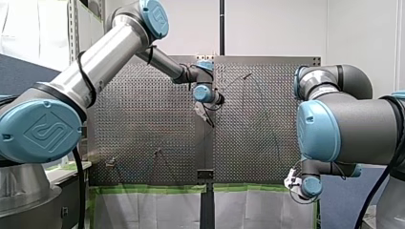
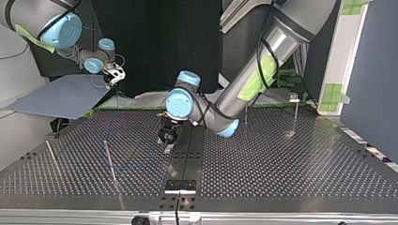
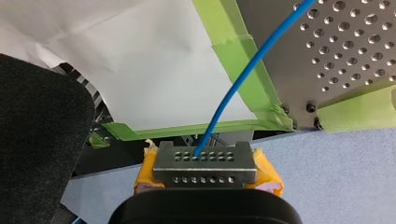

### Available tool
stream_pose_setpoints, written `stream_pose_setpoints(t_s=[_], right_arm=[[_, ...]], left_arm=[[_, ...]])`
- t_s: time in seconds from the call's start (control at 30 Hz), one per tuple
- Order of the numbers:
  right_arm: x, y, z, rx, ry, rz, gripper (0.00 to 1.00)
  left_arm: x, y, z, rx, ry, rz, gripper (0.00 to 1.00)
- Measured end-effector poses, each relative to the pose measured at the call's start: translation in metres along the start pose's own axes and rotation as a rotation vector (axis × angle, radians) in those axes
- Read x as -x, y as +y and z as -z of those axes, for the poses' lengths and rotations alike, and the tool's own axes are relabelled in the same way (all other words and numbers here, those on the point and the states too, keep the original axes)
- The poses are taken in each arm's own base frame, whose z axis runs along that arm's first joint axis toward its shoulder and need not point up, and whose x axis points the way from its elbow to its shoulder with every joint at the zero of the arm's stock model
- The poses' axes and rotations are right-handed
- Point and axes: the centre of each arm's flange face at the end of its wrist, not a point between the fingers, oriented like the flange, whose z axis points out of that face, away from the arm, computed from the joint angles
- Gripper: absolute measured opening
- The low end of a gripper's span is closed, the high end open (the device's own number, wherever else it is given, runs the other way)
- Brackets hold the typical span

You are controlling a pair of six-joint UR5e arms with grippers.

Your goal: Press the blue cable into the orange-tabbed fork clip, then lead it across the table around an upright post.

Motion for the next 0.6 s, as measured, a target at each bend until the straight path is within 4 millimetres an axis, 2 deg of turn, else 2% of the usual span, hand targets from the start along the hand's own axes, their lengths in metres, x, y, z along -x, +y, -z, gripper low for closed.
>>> stream_pose_setpoints(t_s=[0.6], right_arm=[[0.001,0.0,0.001,-0.001,-0.006,0.003,0.0]], left_arm=[[-0.025,-0.005,0.023,0.034,0.187,-0.112,0.99]])
